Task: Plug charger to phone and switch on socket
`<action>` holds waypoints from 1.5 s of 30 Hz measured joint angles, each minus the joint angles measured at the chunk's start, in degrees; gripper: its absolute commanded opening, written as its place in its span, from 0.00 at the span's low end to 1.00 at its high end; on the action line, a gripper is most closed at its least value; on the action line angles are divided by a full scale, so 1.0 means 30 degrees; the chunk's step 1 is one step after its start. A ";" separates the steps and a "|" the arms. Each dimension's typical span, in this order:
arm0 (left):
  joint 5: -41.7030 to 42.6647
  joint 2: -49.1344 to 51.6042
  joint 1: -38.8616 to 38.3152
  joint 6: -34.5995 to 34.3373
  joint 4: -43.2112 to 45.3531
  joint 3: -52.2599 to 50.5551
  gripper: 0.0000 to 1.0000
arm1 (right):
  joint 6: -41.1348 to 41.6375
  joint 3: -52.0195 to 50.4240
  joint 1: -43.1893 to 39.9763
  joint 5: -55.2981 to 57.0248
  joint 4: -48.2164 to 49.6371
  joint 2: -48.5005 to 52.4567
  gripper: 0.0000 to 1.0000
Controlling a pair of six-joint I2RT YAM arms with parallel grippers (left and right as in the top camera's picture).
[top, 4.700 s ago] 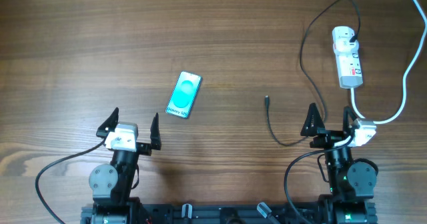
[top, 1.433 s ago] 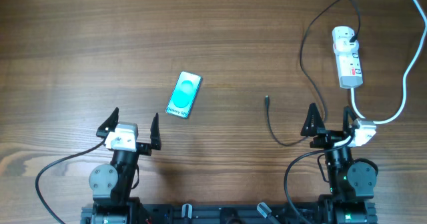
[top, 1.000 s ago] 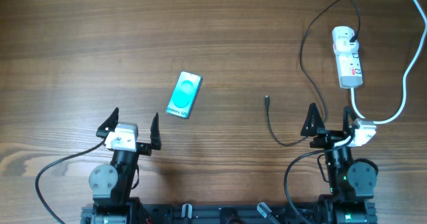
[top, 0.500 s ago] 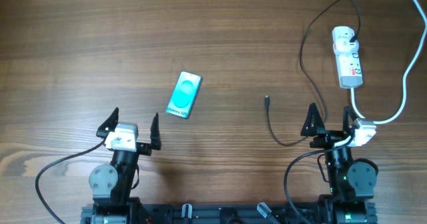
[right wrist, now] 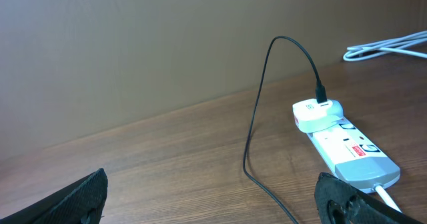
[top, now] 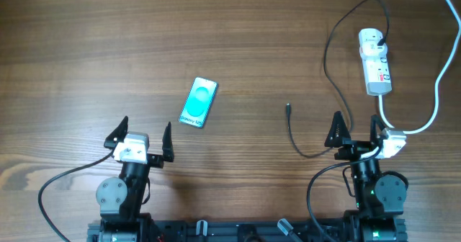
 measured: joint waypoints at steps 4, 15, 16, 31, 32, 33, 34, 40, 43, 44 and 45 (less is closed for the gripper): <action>0.0000 0.0000 0.0000 0.0000 0.0007 0.0000 1.00 | 0.0000 0.0000 0.0000 0.0000 0.0000 0.0000 1.00; -0.0007 0.0000 0.0000 0.0000 0.0000 0.0000 1.00 | 0.0000 0.0000 0.0000 0.0000 0.0000 0.0000 1.00; -0.0007 0.0000 0.0000 0.0000 0.0000 0.0000 1.00 | 0.0000 0.0000 0.0000 0.0000 0.0000 0.0000 1.00; 0.0000 0.0000 0.0000 0.0000 0.0007 0.0000 1.00 | 0.0000 0.0000 0.0000 0.0000 0.0000 0.0000 1.00; 0.0000 0.0000 0.0000 0.0000 0.0226 -0.0029 1.00 | 0.0000 0.0000 0.0000 0.0000 0.0000 0.0000 1.00; 0.0313 0.0015 0.0000 -0.0007 0.1158 -0.0124 1.00 | 0.0000 0.0000 0.0000 0.0000 0.0000 0.0000 1.00; 0.1384 0.0015 0.0000 -0.0219 0.2696 -0.0080 1.00 | 0.0000 0.0000 0.0000 0.0000 0.0007 0.0015 1.00; 0.1581 0.1778 0.0000 -0.2973 -0.3395 0.7431 1.00 | 0.0000 0.0000 0.0000 0.0000 0.0000 0.0051 1.00; 0.1479 0.5253 0.0000 -0.3439 -0.7817 1.3100 1.00 | 0.0000 0.0000 0.0000 0.0000 -0.0007 0.0087 1.00; 0.1530 0.7147 0.0000 -0.3497 -0.9420 1.5067 1.00 | 0.0000 0.0000 0.0000 0.0000 0.0007 0.0087 1.00; 0.1639 0.9107 0.0000 -0.3534 -1.0455 1.6939 1.00 | 0.0000 0.0000 0.0000 0.0000 -0.0007 0.0087 1.00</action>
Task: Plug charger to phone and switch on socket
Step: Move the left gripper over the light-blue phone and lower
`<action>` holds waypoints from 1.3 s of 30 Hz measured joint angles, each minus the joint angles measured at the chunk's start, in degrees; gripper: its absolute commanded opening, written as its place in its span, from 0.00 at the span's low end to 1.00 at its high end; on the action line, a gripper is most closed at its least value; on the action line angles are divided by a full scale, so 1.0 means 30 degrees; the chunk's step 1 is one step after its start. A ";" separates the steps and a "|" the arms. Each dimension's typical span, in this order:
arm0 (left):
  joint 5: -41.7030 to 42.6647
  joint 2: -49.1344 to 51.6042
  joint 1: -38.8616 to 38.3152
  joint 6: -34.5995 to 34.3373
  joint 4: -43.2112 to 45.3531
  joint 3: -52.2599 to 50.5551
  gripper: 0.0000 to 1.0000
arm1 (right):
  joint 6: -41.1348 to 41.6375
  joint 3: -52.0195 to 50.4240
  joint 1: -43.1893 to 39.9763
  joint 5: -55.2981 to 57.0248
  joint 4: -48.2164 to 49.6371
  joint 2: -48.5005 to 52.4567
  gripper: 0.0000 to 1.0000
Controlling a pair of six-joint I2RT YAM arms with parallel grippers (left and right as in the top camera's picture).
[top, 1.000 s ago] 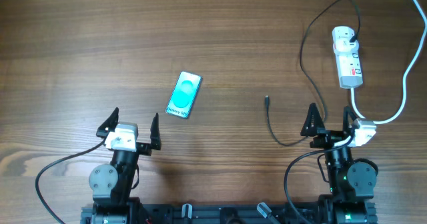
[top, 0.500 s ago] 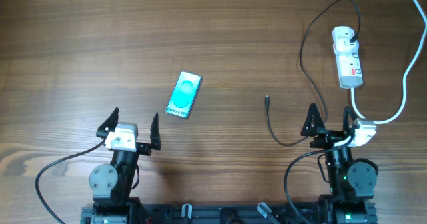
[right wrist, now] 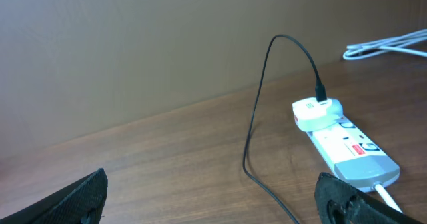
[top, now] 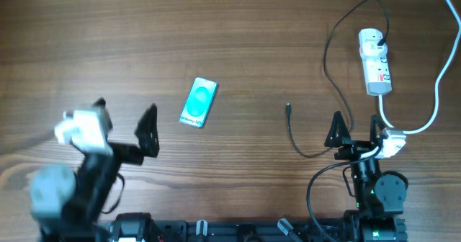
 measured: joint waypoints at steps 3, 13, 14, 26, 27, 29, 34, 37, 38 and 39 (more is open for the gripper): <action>0.1056 0.5282 0.0000 -0.0087 -0.3388 0.4481 1.00 | 0.0000 0.0000 0.0000 0.0000 0.0000 0.0029 1.00; 0.4153 1.5008 0.0000 -0.0168 -0.5311 0.5661 1.00 | 0.0000 0.0000 0.0000 0.0000 0.0015 0.0029 1.00; 0.4444 1.5671 0.0000 -0.0189 -0.5304 0.5661 1.00 | 0.0000 0.0000 0.0000 0.0000 0.0015 0.0029 1.00; 0.4663 1.6917 -0.0153 -0.0372 -0.5122 0.5661 1.00 | 0.0000 0.0000 0.0000 0.0000 0.0015 0.0029 1.00; 0.4670 1.6910 -0.0153 -0.0372 -0.5100 0.5661 1.00 | 0.0000 0.0000 0.0000 0.0000 0.0015 0.0029 1.00; 0.4699 1.6917 -0.0153 -0.0386 -0.4685 0.5661 1.00 | 0.0000 0.0000 0.0000 0.0000 0.0015 0.0029 1.00; 0.4896 1.7034 -0.0211 -0.0437 -0.4080 0.5661 1.00 | 0.0000 0.0000 0.0000 0.0000 0.0015 0.0029 1.00; 0.4167 1.7813 -0.0816 -0.0984 -0.4102 0.5661 1.00 | 0.0000 0.0000 0.0000 0.0000 0.0015 0.0029 1.00; 0.3490 1.8221 -0.1304 -0.1268 -0.4102 0.5661 1.00 | 0.0000 0.0000 0.0000 0.0000 0.0015 0.0029 1.00; 0.2834 1.8680 -0.1843 -0.1428 -0.4109 0.5668 1.00 | 0.0000 0.0000 0.0000 0.0000 0.0015 0.0029 1.00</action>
